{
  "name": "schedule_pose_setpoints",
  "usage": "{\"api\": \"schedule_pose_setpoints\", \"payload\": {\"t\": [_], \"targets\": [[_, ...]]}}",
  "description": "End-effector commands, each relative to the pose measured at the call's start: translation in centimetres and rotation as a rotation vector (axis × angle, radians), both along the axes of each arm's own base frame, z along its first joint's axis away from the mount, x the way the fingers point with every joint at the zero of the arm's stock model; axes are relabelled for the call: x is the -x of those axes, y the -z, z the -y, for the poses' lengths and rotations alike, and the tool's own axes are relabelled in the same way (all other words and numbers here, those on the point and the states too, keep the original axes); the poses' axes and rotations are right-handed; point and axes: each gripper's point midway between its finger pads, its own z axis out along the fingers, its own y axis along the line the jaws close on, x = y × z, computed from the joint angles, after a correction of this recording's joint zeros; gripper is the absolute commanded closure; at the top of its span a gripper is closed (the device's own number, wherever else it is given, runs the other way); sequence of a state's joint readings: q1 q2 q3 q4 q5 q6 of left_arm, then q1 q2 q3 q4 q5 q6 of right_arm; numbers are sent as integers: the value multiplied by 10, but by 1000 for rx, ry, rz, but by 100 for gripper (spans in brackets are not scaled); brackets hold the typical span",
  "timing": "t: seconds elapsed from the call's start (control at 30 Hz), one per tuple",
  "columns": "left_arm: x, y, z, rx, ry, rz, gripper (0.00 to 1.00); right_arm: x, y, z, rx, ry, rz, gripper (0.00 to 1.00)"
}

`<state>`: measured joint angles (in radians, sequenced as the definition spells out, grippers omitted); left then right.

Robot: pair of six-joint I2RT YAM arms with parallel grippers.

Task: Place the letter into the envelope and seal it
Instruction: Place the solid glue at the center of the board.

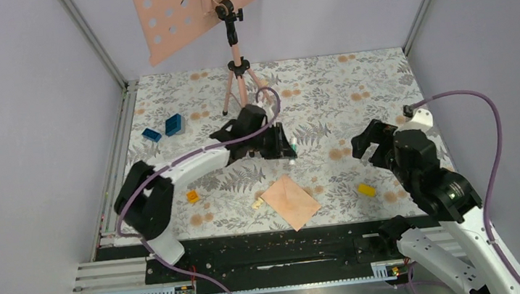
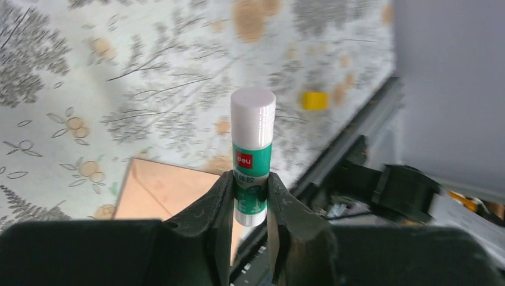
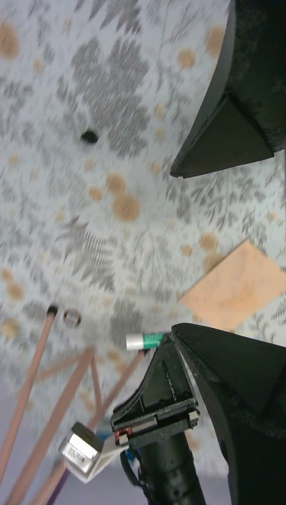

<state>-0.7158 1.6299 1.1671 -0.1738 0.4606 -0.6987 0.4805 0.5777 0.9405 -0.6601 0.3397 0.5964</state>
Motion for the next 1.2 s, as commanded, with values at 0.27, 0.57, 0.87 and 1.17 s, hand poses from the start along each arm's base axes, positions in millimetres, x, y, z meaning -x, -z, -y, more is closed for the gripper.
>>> {"api": "schedule_pose_setpoints", "payload": {"t": [0.27, 0.57, 0.87, 1.17], "targets": [[-41, 107, 0, -291, -160, 2, 100, 15, 45, 23, 141, 57, -164, 1], [-37, 118, 0, -336, -150, -42, 79, 13, 52, 13, 116, 24, -177, 1], [-34, 109, -3, -395, -127, -21, 48, 11, 55, 13, 122, 29, -187, 1], [14, 7, 20, -204, 8, 44, 48, 10, 81, 22, 173, 101, -323, 1]]}}
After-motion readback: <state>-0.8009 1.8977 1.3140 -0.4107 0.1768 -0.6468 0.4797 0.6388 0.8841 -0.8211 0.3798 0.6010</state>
